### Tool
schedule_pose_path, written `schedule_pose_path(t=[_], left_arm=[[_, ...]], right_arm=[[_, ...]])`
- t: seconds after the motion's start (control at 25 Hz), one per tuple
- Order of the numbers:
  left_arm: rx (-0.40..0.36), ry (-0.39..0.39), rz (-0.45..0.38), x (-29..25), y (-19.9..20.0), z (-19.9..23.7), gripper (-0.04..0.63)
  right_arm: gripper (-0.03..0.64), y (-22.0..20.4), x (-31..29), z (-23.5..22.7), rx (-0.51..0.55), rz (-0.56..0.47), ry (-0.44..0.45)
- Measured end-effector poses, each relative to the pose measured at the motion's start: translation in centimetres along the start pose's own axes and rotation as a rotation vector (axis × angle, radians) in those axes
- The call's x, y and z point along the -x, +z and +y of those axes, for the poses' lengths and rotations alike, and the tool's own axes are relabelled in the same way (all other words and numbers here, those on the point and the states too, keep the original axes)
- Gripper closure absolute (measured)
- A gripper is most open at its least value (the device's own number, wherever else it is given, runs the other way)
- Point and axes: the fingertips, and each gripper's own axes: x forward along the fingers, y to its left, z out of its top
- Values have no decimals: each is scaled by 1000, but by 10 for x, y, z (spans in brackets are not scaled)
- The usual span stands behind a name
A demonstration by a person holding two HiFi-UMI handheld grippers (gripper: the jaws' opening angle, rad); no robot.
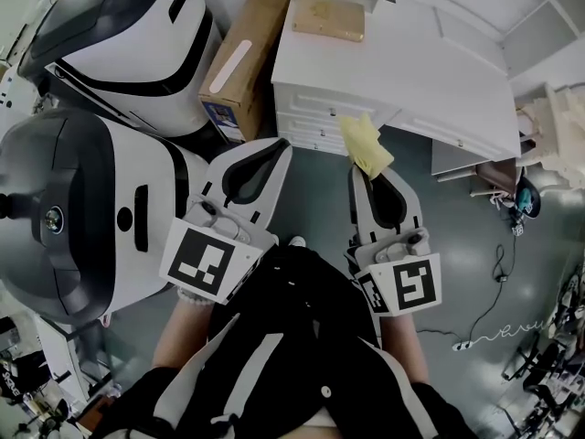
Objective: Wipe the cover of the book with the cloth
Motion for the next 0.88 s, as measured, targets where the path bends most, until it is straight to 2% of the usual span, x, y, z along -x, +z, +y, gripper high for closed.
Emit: schedule_pose_path(t=[0.48, 0.88], left_arm=[[-15, 12, -20, -8, -4, -22, 594], [4, -5, -14, -38, -10, -1, 594]], right_arm=[[581, 0, 13, -16, 9, -33, 19], [581, -8, -7, -37, 6, -17, -16]])
